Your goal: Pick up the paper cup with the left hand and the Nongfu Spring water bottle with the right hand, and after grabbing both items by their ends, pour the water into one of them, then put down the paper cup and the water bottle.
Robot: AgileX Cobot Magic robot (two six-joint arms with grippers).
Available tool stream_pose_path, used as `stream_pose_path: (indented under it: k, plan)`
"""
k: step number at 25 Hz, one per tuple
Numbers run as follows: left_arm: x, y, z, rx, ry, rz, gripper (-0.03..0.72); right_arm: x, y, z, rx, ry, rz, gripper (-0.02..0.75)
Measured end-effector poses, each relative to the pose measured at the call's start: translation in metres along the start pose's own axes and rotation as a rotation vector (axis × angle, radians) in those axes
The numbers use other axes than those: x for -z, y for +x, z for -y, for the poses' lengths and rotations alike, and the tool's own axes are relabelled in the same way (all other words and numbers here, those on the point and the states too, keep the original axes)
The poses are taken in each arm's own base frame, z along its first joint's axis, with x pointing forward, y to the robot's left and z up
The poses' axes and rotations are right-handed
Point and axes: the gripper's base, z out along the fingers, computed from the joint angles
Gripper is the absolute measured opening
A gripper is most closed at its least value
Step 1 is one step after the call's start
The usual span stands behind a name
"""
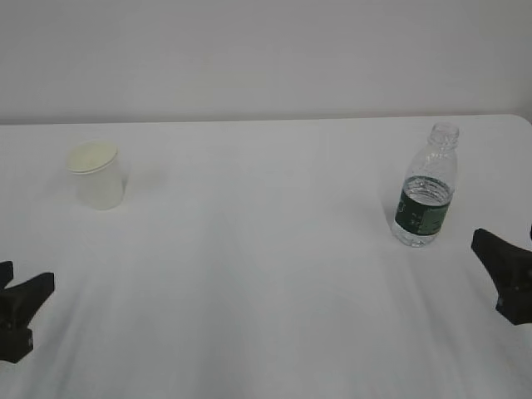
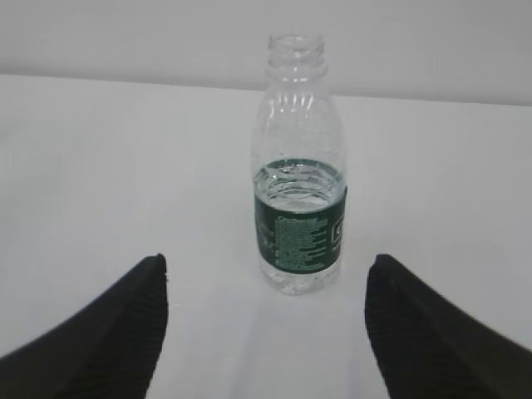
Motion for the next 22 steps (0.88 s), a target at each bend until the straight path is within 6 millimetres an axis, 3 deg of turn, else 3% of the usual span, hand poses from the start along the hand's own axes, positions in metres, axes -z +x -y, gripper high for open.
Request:
stream_pose_path:
  k: [7,14,22]
  plan:
    - [-0.003,0.009,0.001,0.015,0.012,-0.053,0.421,-0.011,0.011,-0.006,0.019,-0.076,-0.008,0.554]
    - [-0.004,0.008,0.001,0.036,0.008,-0.049,0.628,-0.02,0.027,-0.007,0.041,-0.093,-0.054,0.561]
    - [-0.014,0.0,0.0,0.035,0.009,-0.009,0.633,-0.022,0.032,-0.006,0.051,-0.078,-0.081,0.589]
